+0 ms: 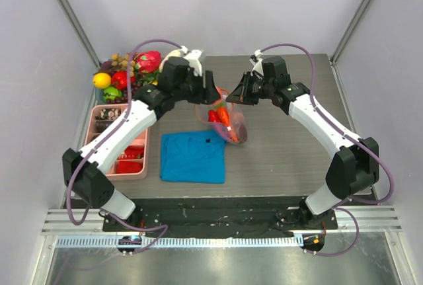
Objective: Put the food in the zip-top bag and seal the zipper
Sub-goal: Place the fake fruit in the zipper food storage bag.
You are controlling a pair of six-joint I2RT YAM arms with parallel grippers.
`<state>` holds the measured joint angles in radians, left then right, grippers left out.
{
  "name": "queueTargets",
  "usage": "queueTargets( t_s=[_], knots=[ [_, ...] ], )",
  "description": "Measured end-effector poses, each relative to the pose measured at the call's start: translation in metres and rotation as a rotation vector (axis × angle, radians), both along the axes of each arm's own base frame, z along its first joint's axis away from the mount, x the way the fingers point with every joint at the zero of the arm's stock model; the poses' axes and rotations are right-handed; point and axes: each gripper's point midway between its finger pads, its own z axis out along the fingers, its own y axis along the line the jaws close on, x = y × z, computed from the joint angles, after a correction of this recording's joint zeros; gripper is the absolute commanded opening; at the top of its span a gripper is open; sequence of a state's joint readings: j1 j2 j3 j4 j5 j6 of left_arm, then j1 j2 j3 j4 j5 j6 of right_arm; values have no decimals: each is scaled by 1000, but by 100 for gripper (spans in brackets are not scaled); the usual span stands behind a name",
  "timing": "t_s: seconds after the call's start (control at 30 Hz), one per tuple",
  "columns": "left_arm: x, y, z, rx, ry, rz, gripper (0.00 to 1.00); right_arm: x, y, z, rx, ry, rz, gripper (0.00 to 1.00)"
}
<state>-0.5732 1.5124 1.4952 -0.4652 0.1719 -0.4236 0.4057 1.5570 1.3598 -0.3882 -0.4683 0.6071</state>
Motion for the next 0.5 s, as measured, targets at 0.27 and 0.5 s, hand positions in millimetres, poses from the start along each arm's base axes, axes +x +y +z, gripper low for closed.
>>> queueTargets(
  t_s=[0.27,0.5],
  knots=[
    [-12,-11,-77,162,195,-68,100,1,-1,-1,4,10,-2,1],
    [29,58,-22,72,82,74,100,1,-2,-1,6,10,-3,1]
  ],
)
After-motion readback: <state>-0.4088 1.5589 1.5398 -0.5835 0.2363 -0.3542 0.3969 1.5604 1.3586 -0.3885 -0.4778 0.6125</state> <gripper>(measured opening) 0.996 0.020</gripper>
